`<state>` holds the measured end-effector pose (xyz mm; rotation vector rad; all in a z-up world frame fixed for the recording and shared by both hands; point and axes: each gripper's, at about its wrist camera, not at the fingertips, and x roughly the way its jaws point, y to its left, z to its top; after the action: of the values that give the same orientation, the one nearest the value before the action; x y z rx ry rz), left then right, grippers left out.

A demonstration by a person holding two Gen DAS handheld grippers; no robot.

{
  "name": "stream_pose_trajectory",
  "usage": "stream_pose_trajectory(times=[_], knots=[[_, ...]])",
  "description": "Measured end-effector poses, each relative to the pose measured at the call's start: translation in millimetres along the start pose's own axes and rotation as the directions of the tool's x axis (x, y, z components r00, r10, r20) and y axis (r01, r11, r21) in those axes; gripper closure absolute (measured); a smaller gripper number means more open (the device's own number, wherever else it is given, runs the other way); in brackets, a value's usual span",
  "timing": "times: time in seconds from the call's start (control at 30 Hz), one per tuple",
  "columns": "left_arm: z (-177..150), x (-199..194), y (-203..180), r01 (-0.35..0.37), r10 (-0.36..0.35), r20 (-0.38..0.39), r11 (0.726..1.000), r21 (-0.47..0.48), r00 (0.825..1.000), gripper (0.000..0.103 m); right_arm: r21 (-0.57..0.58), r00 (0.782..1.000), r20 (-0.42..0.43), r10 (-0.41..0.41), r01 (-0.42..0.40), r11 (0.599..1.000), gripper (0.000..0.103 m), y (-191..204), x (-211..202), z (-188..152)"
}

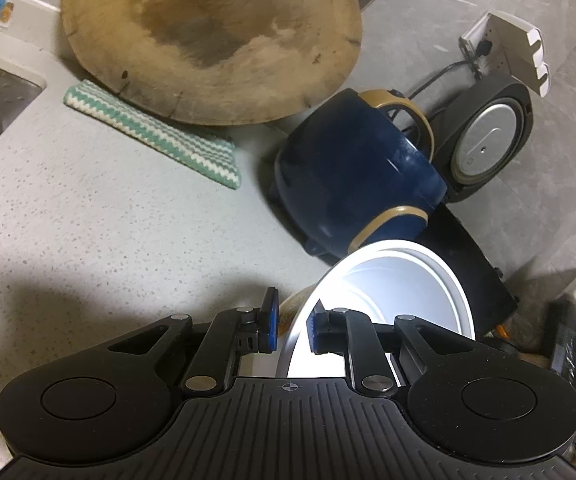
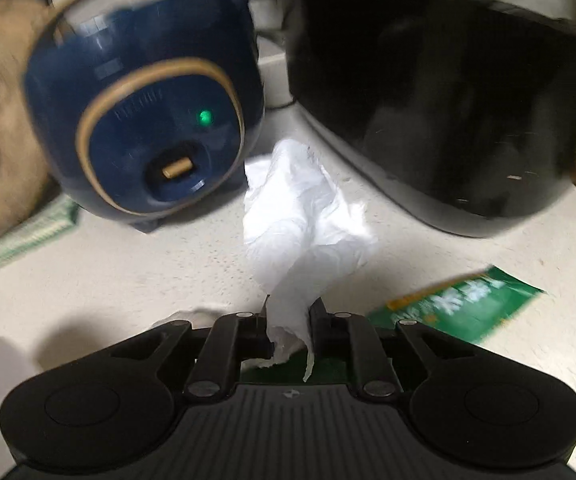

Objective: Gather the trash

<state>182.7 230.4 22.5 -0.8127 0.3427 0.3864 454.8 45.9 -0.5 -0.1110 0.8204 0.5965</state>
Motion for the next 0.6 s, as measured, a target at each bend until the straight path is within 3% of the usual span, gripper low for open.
stream_pose_trajectory(times=[0.23,0.37,0.5,0.57,0.6], knots=[[2.2,-3.9,4.4,-0.005,0.006,0.023,1.000,-0.029,1.000,0.086,-0.016,0.997,0.019,0.082,-0.081,0.997,0.090,-23.8,-74.5,-51.6],[1.0,-3.0,1.8,-0.008,0.008,0.018,1.000,-0.018,1.000,0.085,-0.085,0.994,-0.025,0.109,-0.110,0.990,0.090,-28.2,-99.6,-90.4],[-0.5,-2.5,-0.2,-0.008,0.009,0.018,1.000,-0.013,1.000,0.085,-0.182,0.996,-0.035,0.086,-0.091,0.979,0.088,-20.5,-117.5,-116.7],[-1.1,-4.4,0.2,-0.014,0.015,0.034,1.000,-0.019,0.999,0.085,-0.190,0.997,-0.015,0.073,-0.074,0.979,0.072,-20.0,-125.4,-121.8],[-0.1,-5.8,1.9,-0.017,0.019,0.047,0.999,-0.030,0.999,0.085,-0.184,0.997,-0.002,0.073,-0.072,0.980,0.049,-20.2,-128.4,-121.6]])
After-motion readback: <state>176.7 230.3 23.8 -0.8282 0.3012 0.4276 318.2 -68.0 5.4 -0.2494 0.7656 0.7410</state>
